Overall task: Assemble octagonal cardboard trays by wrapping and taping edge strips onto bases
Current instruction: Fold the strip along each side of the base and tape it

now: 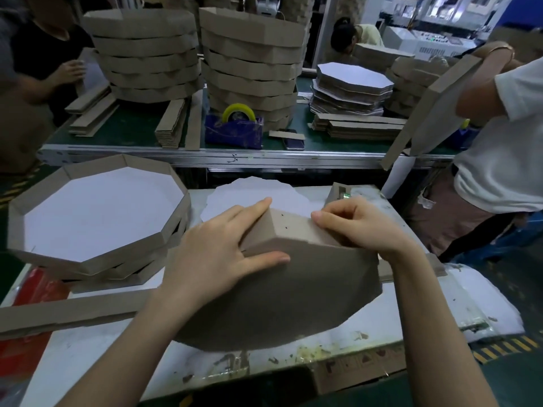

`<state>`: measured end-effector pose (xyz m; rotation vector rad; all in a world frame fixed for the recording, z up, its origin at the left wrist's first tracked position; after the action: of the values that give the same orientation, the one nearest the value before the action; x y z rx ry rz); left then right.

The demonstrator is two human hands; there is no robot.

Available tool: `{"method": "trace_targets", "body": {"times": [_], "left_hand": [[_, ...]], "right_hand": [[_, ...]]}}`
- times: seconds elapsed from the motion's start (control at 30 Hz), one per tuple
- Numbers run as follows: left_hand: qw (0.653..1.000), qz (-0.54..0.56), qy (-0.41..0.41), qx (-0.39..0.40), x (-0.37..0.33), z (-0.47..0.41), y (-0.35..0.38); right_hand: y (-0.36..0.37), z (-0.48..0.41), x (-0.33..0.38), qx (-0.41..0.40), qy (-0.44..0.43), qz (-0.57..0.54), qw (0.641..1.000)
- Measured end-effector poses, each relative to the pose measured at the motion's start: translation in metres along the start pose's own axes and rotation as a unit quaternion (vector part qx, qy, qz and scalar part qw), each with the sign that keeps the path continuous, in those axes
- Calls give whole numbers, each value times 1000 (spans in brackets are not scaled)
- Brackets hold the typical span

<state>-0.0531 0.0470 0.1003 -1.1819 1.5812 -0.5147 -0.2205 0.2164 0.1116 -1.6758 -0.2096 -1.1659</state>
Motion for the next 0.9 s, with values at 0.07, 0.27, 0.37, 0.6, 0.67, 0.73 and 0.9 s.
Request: {"method": "trace_targets", "body": {"times": [0.07,0.27,0.37,0.6,0.67,0.73,0.9], "left_hand": [[999,30,-18,-14,10,10,5],[995,79,-50,-38,40,25,7],[996,71,-36,-45,40,26,2],[998,50,29,-30,21,19,-4],[997,59,36,-41,20,20,-4],[997,57,42,-38,19,19,-3],[996,59,38,-48,26,16,2]], "right_hand": [[-6,-2,14,5,-15,7,1000],[0,-11,38,18,-47,46,998],[10,-15,39,17,-51,43,998],[32,-18,33,28,4,21,999],[31,-13,28,46,26,20,998],[29,-12,27,35,31,11,999],[21,-16,34,-13,19,-7,1000]]}}
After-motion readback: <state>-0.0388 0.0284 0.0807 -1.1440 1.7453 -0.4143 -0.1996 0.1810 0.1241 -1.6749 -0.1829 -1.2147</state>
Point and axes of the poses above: each hand's wrist, its own z-axis away from the middle knuckle, its own y-axis out of the palm, x = y × z, the point moved 4 cm from there along -z, towards the middle knuckle, and after that the axes turned 1 degree about z, right-handed, at the moved point
